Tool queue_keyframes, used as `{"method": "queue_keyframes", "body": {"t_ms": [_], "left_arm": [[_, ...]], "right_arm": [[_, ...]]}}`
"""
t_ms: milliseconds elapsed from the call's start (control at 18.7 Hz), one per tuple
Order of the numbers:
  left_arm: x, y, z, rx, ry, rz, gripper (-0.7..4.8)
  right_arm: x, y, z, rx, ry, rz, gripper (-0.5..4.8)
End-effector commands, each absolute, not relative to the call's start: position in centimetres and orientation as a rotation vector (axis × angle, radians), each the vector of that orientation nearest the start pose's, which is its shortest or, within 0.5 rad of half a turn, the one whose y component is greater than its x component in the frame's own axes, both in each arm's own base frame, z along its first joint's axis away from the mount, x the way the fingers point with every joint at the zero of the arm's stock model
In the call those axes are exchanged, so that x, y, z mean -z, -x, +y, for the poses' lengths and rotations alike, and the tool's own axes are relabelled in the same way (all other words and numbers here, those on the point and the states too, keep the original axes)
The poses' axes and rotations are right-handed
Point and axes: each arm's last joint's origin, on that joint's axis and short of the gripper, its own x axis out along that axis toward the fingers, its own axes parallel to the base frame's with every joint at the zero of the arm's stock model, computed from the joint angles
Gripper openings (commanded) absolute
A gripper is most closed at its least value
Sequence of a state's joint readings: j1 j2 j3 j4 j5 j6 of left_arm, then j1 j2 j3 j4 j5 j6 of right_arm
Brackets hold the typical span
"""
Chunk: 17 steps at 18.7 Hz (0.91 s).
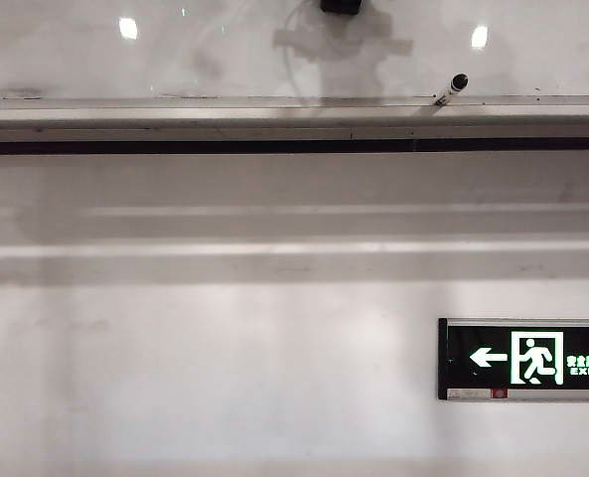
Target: Wipe the whiteboard clean using the black magnetic whiteboard eraser attached to the whiteboard.
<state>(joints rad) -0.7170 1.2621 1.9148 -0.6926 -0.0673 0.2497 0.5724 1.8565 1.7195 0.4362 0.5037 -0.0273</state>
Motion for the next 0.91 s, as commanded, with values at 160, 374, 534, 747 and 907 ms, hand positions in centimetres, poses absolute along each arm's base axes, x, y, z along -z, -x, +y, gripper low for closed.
{"method": "queue_keyframes", "body": {"t_ms": [160,374,534,747,907], "left_arm": [[-55.0,-14.7,-12.5,0.653,-0.246,-0.062,-0.06],[-55.0,-14.7,-12.5,0.653,-0.245,-0.063,-0.06],[-55.1,-14.7,-12.5,0.652,-0.243,-0.070,-0.06],[-55.4,-14.7,-12.5,0.649,-0.232,-0.095,-0.06],[-55.4,-14.7,-12.5,0.648,-0.231,-0.097,-0.06]], "right_arm": [[-49.9,-35.9,19.1,0.028,0.035,-0.382,1.12],[-54.1,-35.2,14.7,0.132,0.087,-0.317,1.11],[-55.2,-35.3,10.9,0.198,0.135,-0.259,0.79],[-53.3,-35.9,9.9,-0.031,0.246,-0.065,0.52],[-50.2,-37.4,11.3,-0.214,0.289,0.106,0.53]]}}
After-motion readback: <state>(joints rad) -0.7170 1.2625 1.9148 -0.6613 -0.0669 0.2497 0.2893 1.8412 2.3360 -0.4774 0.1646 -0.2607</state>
